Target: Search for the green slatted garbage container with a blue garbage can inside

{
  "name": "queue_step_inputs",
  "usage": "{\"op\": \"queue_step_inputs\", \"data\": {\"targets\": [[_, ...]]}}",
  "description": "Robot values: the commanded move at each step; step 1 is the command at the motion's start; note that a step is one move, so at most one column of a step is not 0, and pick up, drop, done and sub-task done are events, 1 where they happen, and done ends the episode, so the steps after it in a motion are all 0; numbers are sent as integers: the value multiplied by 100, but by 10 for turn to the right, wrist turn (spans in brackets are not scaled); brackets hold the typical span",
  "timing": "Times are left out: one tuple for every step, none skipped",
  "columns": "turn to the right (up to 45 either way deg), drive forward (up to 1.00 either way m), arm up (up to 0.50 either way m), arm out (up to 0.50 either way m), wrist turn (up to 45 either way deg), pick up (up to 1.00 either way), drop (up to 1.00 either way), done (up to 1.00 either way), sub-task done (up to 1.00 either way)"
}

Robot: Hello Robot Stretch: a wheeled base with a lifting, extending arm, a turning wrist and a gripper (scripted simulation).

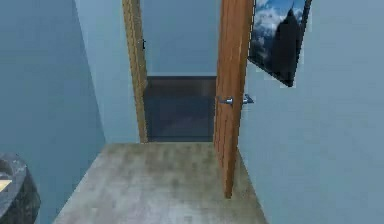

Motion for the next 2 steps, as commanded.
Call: {"op": "queue_step_inputs", "data": {"targets": [[0,100,0,0,0,0,0,0,0],[0,100,0,0,0,0,0,0,0]]}}
